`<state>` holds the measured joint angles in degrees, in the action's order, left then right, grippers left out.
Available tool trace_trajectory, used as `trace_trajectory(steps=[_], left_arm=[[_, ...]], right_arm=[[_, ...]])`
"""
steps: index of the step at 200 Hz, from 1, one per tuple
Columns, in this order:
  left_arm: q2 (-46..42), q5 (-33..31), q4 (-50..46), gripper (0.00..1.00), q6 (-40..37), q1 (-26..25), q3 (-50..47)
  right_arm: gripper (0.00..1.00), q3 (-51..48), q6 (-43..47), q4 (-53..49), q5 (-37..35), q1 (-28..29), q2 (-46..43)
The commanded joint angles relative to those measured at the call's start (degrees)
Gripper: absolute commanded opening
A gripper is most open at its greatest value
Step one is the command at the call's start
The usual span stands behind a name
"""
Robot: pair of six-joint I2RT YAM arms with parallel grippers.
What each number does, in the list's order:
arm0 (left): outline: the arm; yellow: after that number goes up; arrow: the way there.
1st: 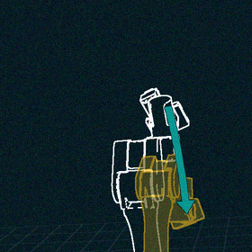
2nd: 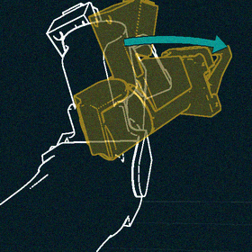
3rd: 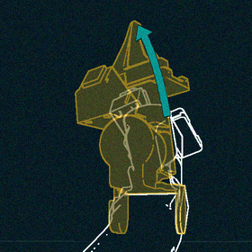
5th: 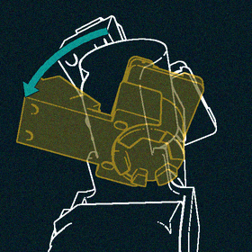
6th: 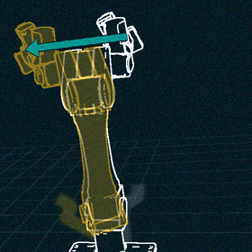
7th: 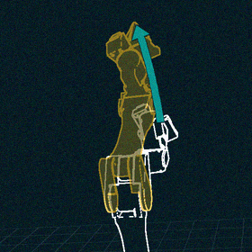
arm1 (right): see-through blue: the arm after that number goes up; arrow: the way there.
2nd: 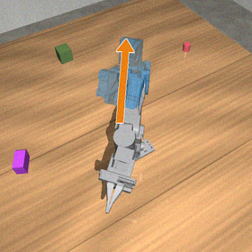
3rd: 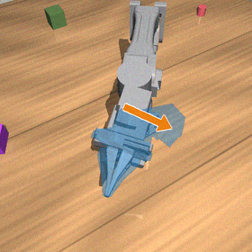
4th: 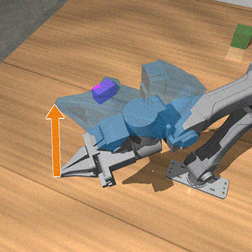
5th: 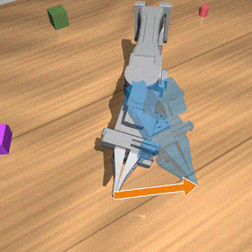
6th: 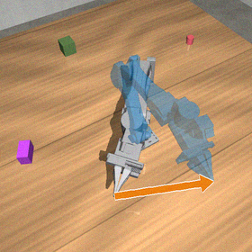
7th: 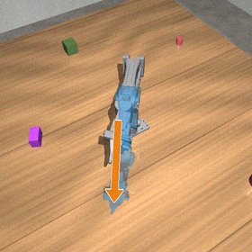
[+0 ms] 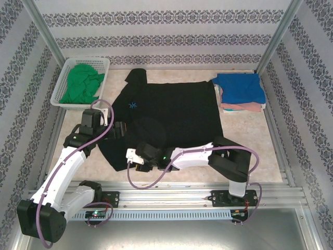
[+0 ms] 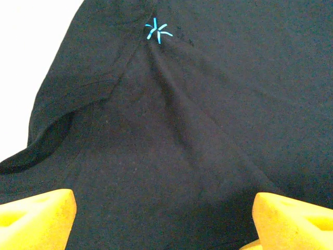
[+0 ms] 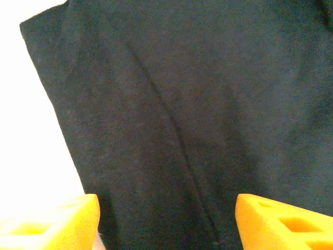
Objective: Fold and stack the t-shirts
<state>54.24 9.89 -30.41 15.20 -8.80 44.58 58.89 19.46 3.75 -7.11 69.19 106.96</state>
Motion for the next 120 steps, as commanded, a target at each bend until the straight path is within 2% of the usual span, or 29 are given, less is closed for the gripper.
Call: trace_trajectory(steps=[1, 13, 35, 57, 77, 96, 110, 120], left_arm=[[-0.36, 1.3, 1.89, 0.88, 0.51, 1.18, -0.08], [-0.05, 1.88, 1.82, 0.88, 0.26, 1.66, 0.09], [-0.39, 2.08, 0.89, 0.86, 0.38, 2.05, 0.73], [-2.78, 1.96, 0.94, 0.85, 1.76, 2.2, 1.01], [-5.96, -0.05, 0.17, 0.85, 2.63, 2.34, 1.23], [-8.28, -3.7, -1.04, 0.85, 2.41, 2.55, 1.53], [-8.06, -5.16, -1.66, 0.85, 2.28, 2.7, 1.92], [-7.15, -4.99, -1.83, 0.85, 2.34, 2.76, 2.09]], right_arm=[[0.69, 2.22, 4.27, -5.81, -1.65, 0.43, 2.83], [0.61, 3.17, 4.19, -6.13, -1.21, -0.29, 4.2], [0.25, 4.88, 3.67, -6.81, -1.23, -1.51, 4.95], [0.0, 6.7, 1.2, -8.29, 1.66, -3.43, 1.61], [0.0, 10.37, -5.31, -12.33, 4.57, -6.35, -2.07], [0.0, 20.55, -14.82, -25.43, 16.11, -11.36, -1.31], [0.0, 27.6, -20.09, -30.8, 25.02, -16.67, 3.44], [0.16, 32.38, -21.93, -33.24, 27.76, -20.01, 8.36]])
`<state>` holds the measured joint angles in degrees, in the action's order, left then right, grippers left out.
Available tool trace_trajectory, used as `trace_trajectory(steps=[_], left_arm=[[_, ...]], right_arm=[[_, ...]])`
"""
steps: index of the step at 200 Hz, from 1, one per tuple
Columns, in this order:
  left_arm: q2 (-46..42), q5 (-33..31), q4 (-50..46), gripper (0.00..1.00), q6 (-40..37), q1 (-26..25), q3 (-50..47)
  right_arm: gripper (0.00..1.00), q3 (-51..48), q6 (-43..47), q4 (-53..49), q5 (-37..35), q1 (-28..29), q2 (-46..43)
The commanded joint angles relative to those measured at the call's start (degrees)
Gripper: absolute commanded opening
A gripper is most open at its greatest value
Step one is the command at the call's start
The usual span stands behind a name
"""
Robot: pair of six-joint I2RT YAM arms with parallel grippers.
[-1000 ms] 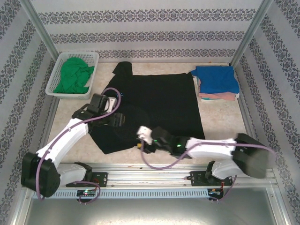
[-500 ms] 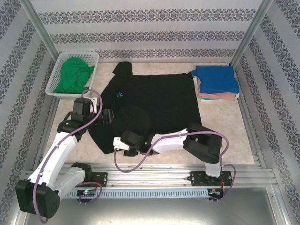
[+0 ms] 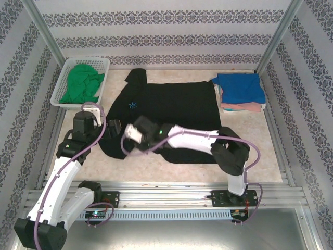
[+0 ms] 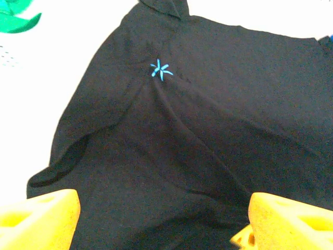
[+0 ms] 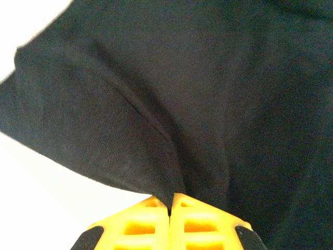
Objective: Fold and stack the t-shirts
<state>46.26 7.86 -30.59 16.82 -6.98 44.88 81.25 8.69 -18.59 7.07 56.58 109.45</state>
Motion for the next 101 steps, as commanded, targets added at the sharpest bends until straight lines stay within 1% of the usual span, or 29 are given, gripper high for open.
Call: trace_trajectory(steps=[1, 6, 16, 23, 26, 41, 46, 54, 74, 87, 101], left_arm=[[0.88, -2.81, -1.66, 0.85, 0.74, 0.97, 1.79], [1.22, -2.61, -1.74, 0.85, 1.04, 0.96, 1.75], [1.71, -1.09, -1.51, 0.84, 1.45, 1.04, 1.2], [1.76, -0.12, -1.43, 0.84, 1.99, 0.93, 0.53], [1.74, 0.36, -1.41, 0.83, 2.31, 0.94, 0.2], [1.39, 4.36, -0.83, 0.82, 3.33, 0.87, -2.25], [1.25, 5.44, -0.53, 0.82, 3.95, 0.77, -3.32], [1.03, 7.59, 0.43, 0.82, 4.92, 0.35, -5.36], [1.94, 10.5, 5.24, 0.82, 7.58, -2.84, -11.01], [4.77, 11.25, 9.71, 0.82, 9.21, -6.21, -13.57], [10.12, 10.77, 15.19, 0.8, 10.24, -9.7, -14.49]], right_arm=[[0.17, 10.53, -11.42, -11.23, 13.31, -7.64, 6.44], [0.21, 13.35, -12.52, -12.99, 11.86, -8.66, 9.24], [0.25, 18.67, -12.74, -16.85, 9.13, -10.38, 14.44], [0.4, 22.12, -13.1, -18.85, 7.77, -11.35, 17.15], [0.43, 23.39, -13.47, -20.01, 6.84, -11.68, 18.16], [0.44, 25.27, -14.49, -21.13, 2.58, -13.02, 18.9], [0.46, 24.47, -14.85, -20.88, 1.0, -13.21, 17.98], [0.51, 21.93, -15.1, -19.03, -1.46, -13.4, 15.69], [0.54, 13.73, -14.88, -13.79, -2.72, -13.67, 8.29], [0.56, 7.79, -15.23, -11.11, -3.35, -13.8, 3.03], [0.56, 1.0, -16.64, -8.62, -5.41, -13.95, -2.71]])
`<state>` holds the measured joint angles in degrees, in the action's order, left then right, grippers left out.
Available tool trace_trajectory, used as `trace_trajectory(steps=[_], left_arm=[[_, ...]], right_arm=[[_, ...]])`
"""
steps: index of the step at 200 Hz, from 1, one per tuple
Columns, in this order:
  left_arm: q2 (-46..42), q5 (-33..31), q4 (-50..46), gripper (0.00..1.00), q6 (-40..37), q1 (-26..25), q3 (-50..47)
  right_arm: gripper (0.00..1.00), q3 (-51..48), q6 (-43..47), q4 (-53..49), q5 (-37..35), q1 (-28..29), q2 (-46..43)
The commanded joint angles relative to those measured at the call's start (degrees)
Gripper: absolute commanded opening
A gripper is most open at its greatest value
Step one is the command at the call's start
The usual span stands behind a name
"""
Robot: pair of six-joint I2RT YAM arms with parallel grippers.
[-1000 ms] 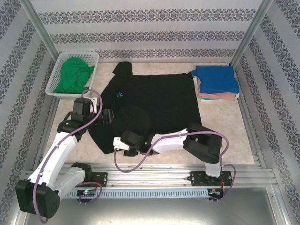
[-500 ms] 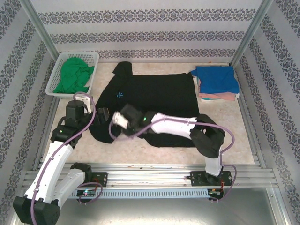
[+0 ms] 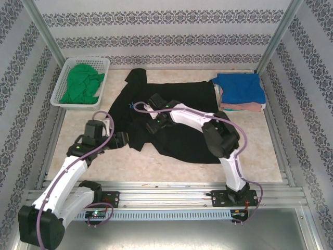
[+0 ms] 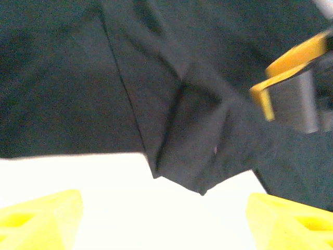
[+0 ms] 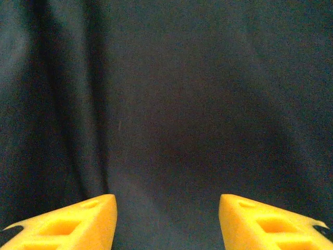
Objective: Fold and stack the t-shirts
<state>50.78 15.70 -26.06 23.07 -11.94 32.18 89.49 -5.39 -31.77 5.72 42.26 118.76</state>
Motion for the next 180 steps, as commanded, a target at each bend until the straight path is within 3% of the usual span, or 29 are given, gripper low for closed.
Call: trace_trajectory(steps=[1, 47, 62, 73, 86, 109, 142, 180], left_arm=[[5.93, 3.01, 11.07, 0.79, 4.0, -4.92, -1.83], [27.33, 3.19, 22.84, 0.77, 2.13, -8.23, 2.91], [33.92, 6.44, 24.03, 0.64, 1.82, -8.45, 5.26], [36.08, 7.48, 22.1, 0.45, 1.33, -8.49, 6.67], [33.57, 6.8, 18.28, 0.21, 1.21, -8.53, 7.31], [21.06, 2.28, 6.26, 0.0, 0.28, -9.42, 8.7], [7.32, -4.91, -12.19, 0.0, 1.19, -13.62, 14.23], [5.73, -7.72, -28.04, 0.0, 7.27, -21.29, 17.64]], right_arm=[[0.56, -7.85, -2.72, 4.81, -4.31, 0.37, -12.44], [0.58, -30.28, -10.37, 7.88, -9.04, -4.29, -29.95], [0.58, -36.32, -11.8, 8.07, -10.02, -6.29, -35.18], [0.58, -39.44, -12.79, 7.33, -10.82, -8.2, -38.63], [0.59, -42.54, -13.63, 6.42, -10.87, -10.54, -42.53], [0.59, -46.18, -14.47, 4.96, -11.85, -14.44, -48.41], [0.59, -47.48, -15.27, 2.02, -12.31, -19.24, -53.14], [0.59, -47.49, -16.5, 0.15, -12.71, -20.39, -54.54]])
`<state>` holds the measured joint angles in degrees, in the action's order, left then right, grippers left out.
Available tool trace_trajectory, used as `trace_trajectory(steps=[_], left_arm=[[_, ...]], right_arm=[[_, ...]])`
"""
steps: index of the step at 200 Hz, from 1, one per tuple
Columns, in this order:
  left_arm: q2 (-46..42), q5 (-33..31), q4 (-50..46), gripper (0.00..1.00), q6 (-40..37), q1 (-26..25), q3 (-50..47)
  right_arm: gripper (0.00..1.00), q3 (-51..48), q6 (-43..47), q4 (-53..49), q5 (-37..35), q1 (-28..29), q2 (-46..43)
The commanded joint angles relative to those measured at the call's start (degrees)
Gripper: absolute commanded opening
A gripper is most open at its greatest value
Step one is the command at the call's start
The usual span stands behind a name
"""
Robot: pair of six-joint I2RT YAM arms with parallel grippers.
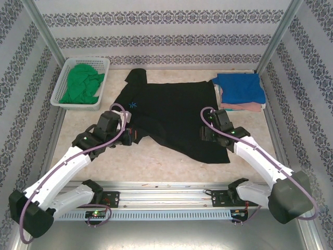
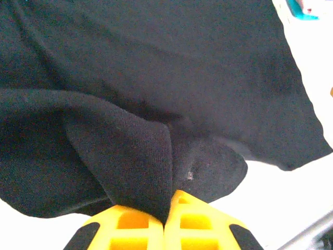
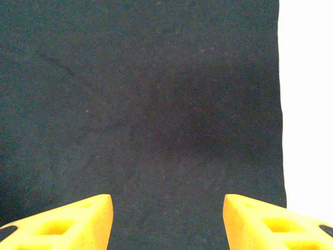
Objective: Fold and stack the t-shirts
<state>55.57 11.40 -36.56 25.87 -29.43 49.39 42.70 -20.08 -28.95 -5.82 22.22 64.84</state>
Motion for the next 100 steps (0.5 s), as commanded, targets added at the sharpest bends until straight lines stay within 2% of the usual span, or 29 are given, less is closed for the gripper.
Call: trace_trajectory(steps=[1, 51, 65, 80, 84, 91, 100], left_arm=[[0.9, -3.32, -17.87, 0.0, 4.64, -4.02, 0.44], [-0.15, 0.62, -21.27, 0.0, 10.35, -16.53, 0.69], [-0.65, 3.59, -20.52, 0.0, 10.59, -18.12, -0.48], [-2.12, 3.86, -21.57, 0.0, 11.71, -18.6, -1.54], [-2.74, 4.44, -21.61, 0.05, 11.82, -18.54, -2.0], [-3.97, 4.79, -21.98, 0.19, 11.97, -18.64, -2.45], [-6.09, 4.01, -22.0, 0.21, 12.21, -18.65, -2.98]], right_arm=[[0.59, -0.65, -1.72, -2.72, -1.1, -0.34, -0.56], [0.59, -1.68, -1.51, -3.16, -1.62, 0.37, 0.16], [0.6, -2.03, -1.59, -2.15, -1.08, 0.46, 0.49], [0.6, -1.34, -1.3, -1.4, -0.83, 1.27, 1.68], [0.6, -1.03, -1.36, -1.29, -1.12, 1.68, 2.11], [0.61, -0.53, -1.55, -1.12, -1.56, 2.23, 3.11], [0.61, 0.04, -1.95, -0.6, -1.72, 2.64, 4.49]])
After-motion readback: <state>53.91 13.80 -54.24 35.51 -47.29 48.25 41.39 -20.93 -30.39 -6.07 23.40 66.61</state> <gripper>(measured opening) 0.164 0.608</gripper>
